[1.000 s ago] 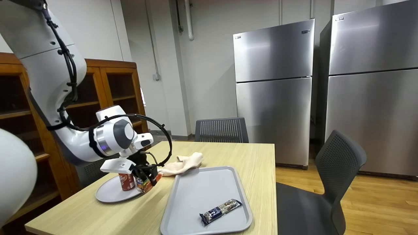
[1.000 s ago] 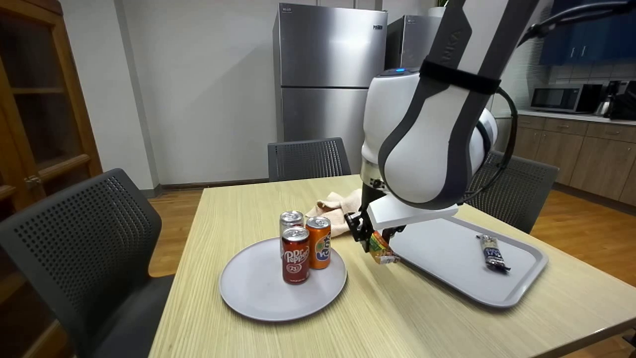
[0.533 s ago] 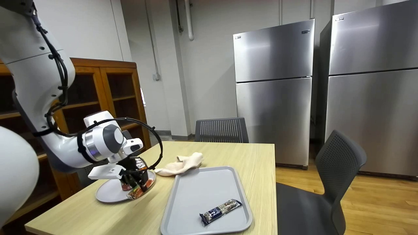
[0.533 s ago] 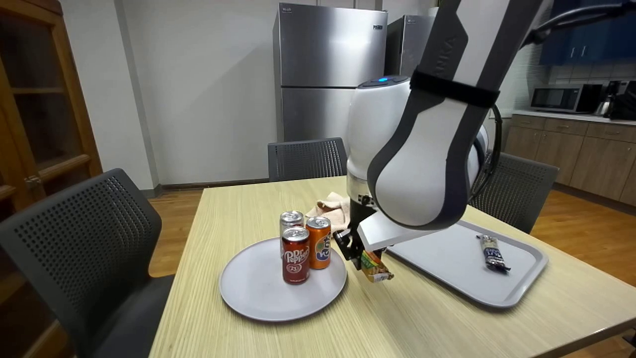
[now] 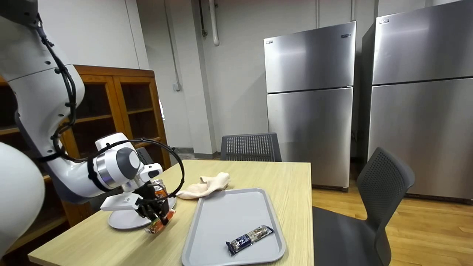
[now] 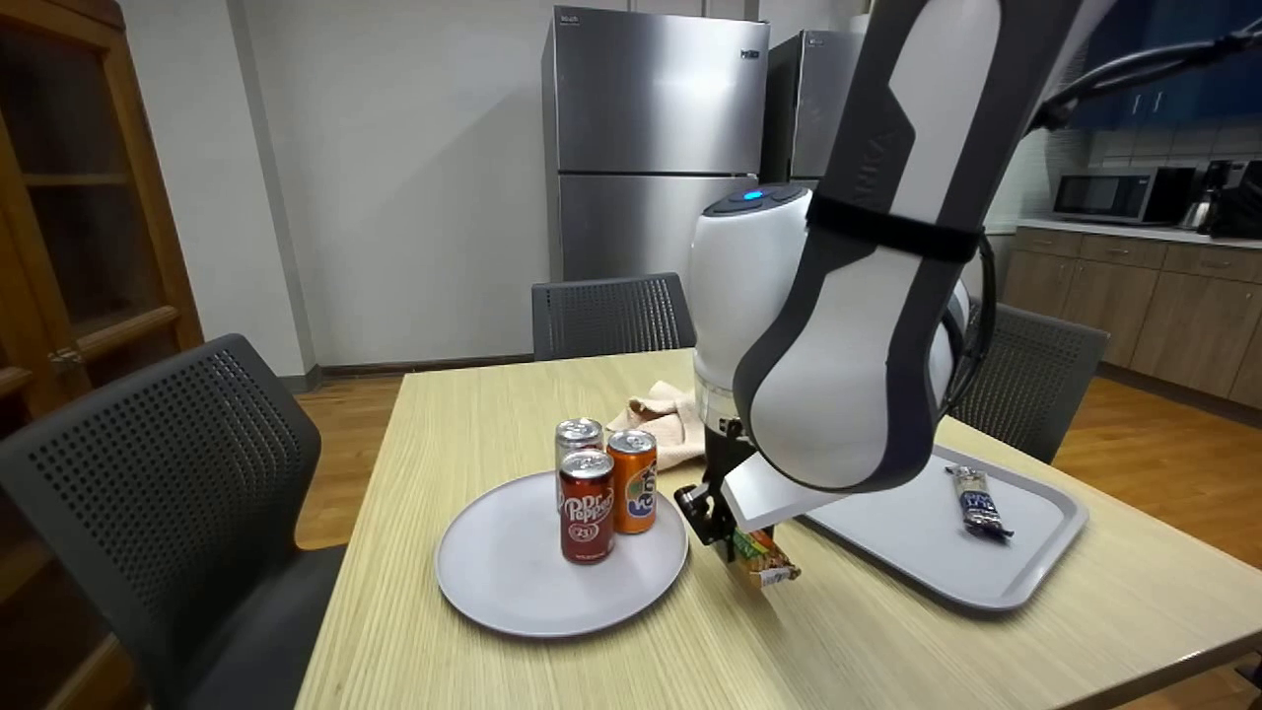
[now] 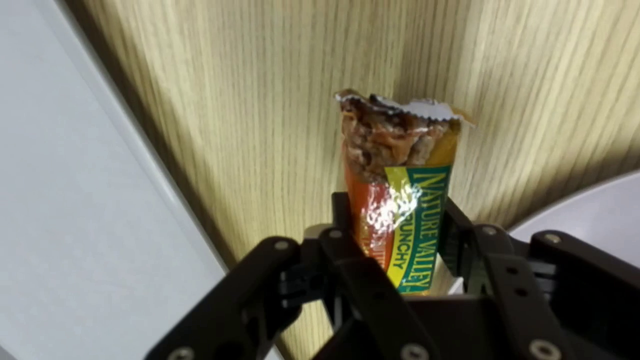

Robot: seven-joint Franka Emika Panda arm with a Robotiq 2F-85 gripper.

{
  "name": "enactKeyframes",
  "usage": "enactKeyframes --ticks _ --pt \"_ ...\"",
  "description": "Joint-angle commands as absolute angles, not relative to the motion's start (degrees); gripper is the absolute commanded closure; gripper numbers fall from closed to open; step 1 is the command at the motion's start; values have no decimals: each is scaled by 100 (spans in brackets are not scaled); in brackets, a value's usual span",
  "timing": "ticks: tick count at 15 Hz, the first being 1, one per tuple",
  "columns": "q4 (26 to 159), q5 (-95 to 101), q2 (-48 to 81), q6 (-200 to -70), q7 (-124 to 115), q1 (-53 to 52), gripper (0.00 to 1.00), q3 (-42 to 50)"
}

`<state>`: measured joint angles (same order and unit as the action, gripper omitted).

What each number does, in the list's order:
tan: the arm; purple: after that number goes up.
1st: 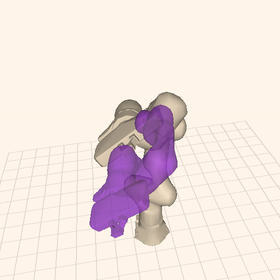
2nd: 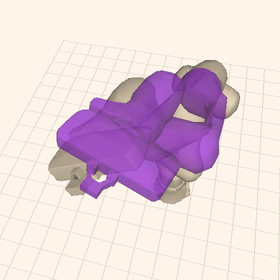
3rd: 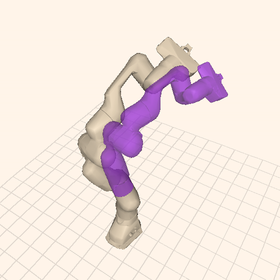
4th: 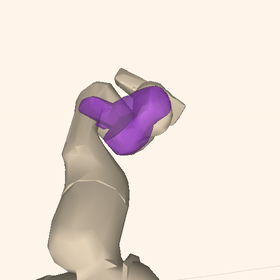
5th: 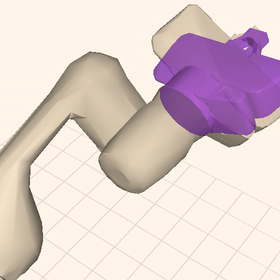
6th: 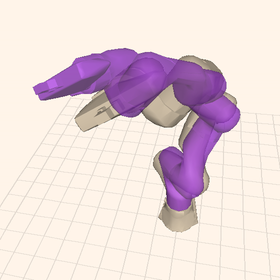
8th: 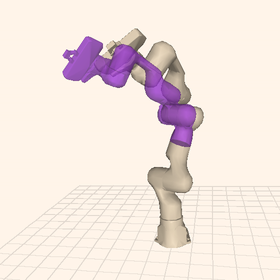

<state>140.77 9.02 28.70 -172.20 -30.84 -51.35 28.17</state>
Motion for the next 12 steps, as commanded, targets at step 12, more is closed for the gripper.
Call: enactKeyframes --ticks 12 --pt "14156 663 2622 -17170 -3185 -5305 0 3852"
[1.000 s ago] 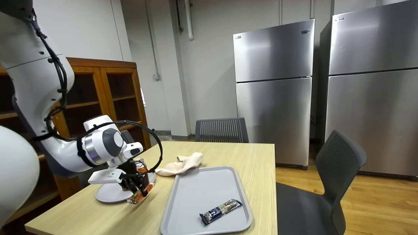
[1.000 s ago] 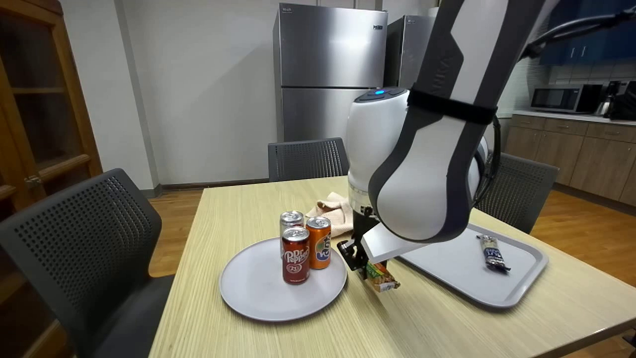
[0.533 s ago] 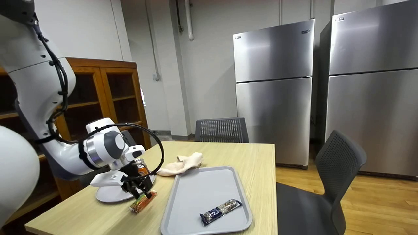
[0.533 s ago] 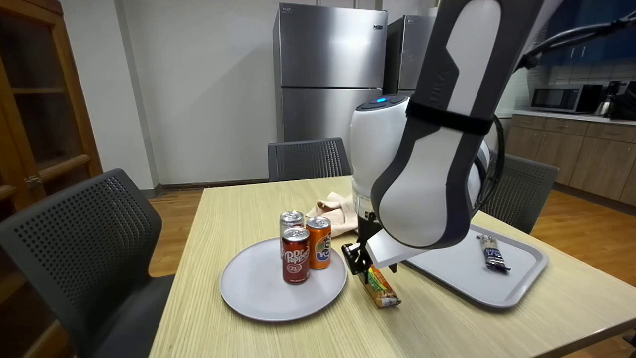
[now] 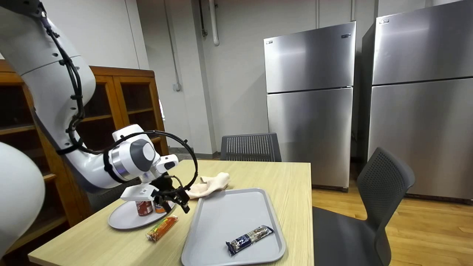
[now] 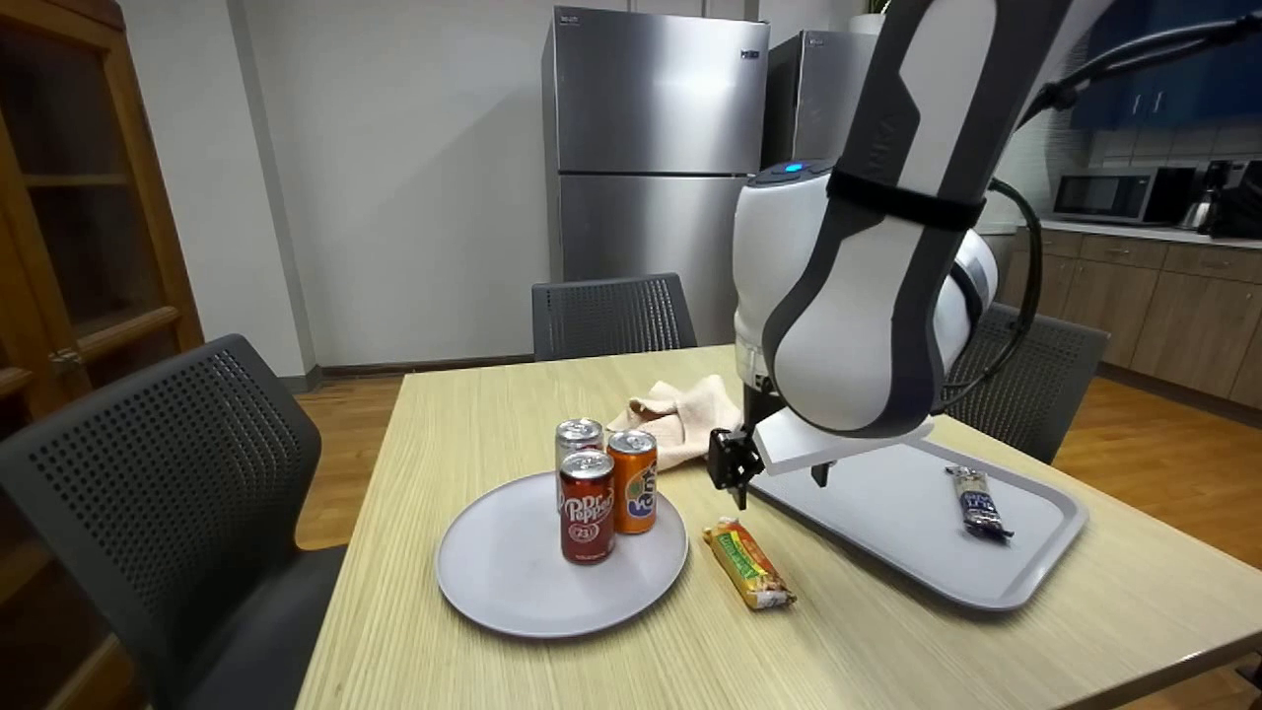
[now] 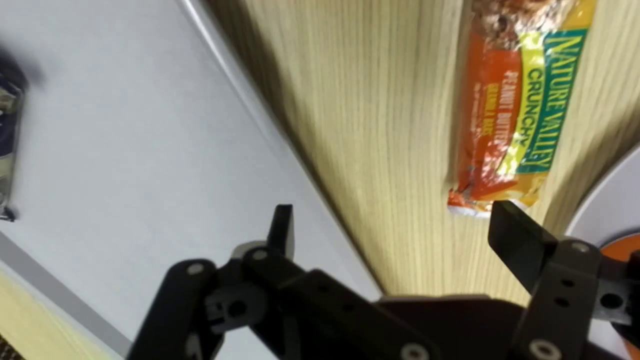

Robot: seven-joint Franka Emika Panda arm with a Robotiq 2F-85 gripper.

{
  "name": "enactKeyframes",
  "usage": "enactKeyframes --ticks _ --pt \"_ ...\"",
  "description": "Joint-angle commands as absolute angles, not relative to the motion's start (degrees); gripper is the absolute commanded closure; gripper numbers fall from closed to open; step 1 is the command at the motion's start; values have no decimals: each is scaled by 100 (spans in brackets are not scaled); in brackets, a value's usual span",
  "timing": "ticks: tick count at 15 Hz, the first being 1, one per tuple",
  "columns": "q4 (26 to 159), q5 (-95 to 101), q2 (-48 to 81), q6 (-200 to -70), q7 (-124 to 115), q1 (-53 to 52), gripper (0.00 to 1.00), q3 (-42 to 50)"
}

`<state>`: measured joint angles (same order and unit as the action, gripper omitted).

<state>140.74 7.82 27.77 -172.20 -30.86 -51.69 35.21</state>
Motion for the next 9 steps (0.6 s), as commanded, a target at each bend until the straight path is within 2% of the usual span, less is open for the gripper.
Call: enactKeyframes --ticks 1,9 --pt "14147 621 2639 -17166 -3220 -5317 0 3964" --pt "14198 -10 2636 -17197 -3168 -5016 0 4337"
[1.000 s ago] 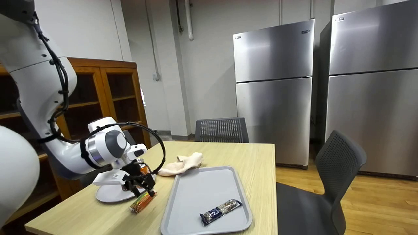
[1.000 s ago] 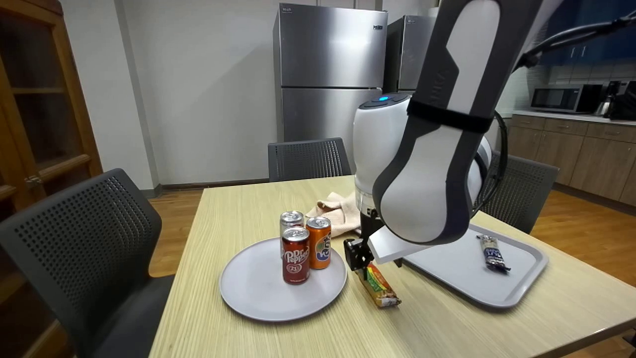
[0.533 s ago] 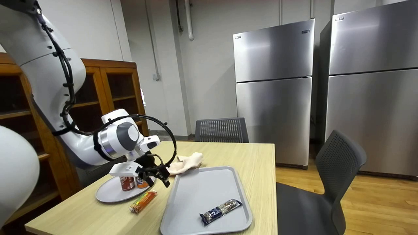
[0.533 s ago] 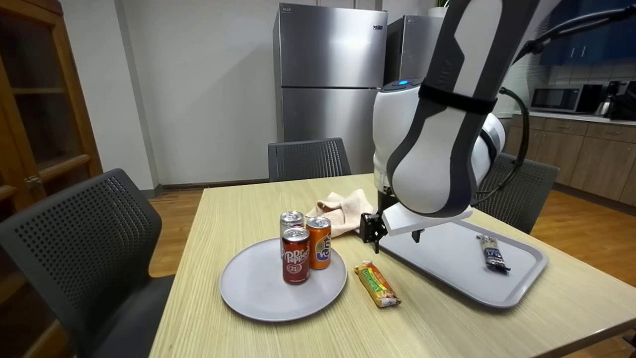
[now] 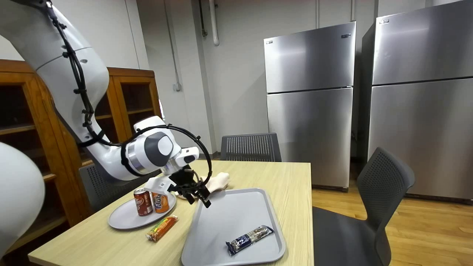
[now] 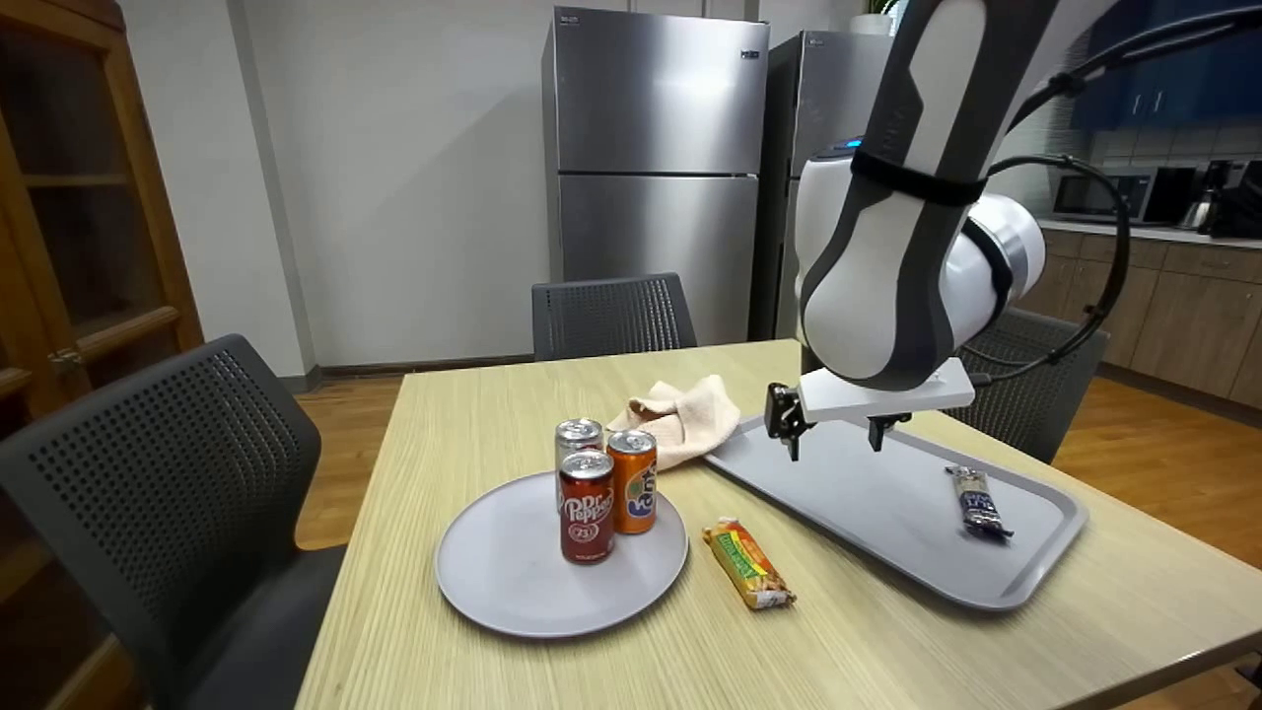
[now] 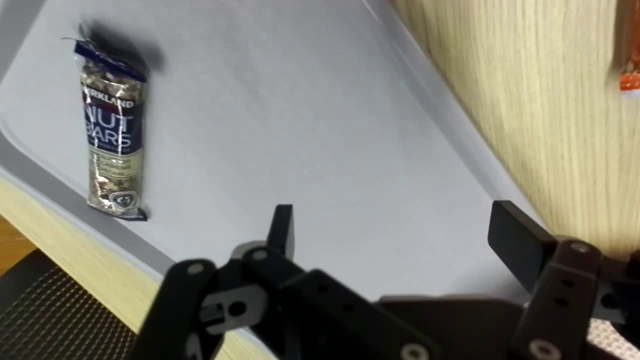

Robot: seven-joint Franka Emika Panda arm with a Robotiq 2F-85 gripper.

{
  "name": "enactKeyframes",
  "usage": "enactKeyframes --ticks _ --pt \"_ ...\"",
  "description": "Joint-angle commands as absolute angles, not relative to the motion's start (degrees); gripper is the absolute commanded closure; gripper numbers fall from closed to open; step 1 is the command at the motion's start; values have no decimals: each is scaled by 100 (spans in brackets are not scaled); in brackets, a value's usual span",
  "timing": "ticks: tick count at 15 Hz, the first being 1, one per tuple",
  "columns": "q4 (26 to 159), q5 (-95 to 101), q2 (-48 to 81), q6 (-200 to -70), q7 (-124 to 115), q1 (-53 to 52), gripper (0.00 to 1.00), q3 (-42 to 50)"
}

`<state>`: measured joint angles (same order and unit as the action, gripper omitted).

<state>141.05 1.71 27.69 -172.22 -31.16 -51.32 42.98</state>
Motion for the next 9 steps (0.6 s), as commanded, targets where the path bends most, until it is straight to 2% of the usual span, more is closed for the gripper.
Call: enactKeyframes --ticks 1,9 --pt "14203 -89 2628 -17199 -3159 -4949 0 4332" --pt "14152 -607 2541 -17254 -2995 -3714 0 3775"
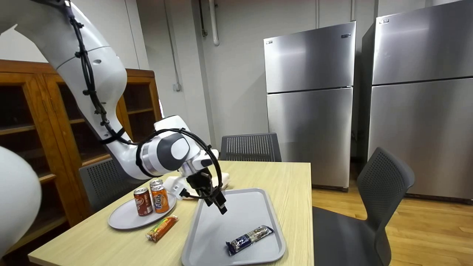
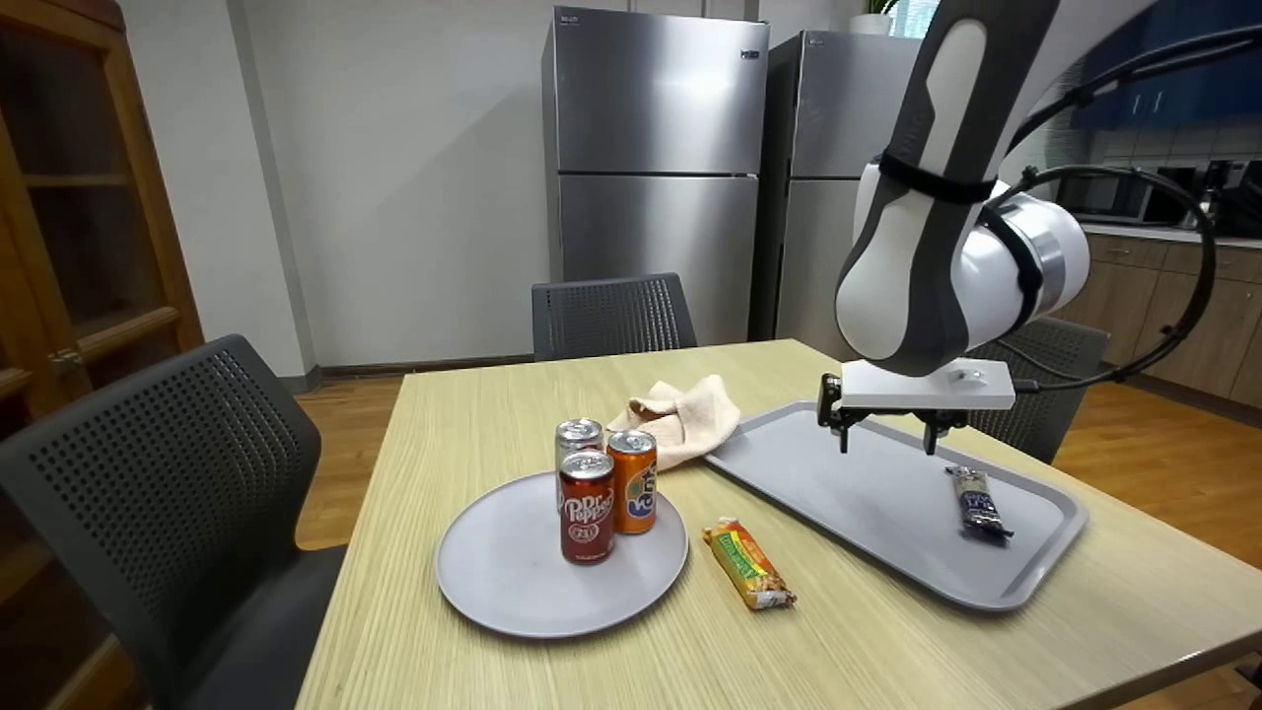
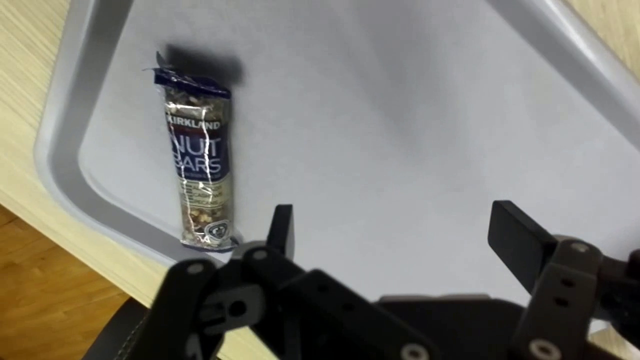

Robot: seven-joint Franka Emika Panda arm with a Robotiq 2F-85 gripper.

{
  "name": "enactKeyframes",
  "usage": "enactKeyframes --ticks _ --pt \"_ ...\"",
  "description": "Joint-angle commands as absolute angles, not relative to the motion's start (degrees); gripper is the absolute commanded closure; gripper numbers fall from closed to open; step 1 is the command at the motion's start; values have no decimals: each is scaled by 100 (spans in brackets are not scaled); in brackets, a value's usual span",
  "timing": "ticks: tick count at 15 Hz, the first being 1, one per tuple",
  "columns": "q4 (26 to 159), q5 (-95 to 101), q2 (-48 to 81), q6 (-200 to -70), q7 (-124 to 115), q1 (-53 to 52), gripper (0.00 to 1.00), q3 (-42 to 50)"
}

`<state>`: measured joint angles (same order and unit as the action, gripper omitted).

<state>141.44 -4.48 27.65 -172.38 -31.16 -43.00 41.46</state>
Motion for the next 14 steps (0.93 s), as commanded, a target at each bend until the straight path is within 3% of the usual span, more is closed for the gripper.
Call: enactKeyframes --ticks 1,14 --pt "14123 -641 2540 -17244 -2977 -3508 0 3660" --pt "13669 -816 2668 -17155 -2530 -711 0 1820"
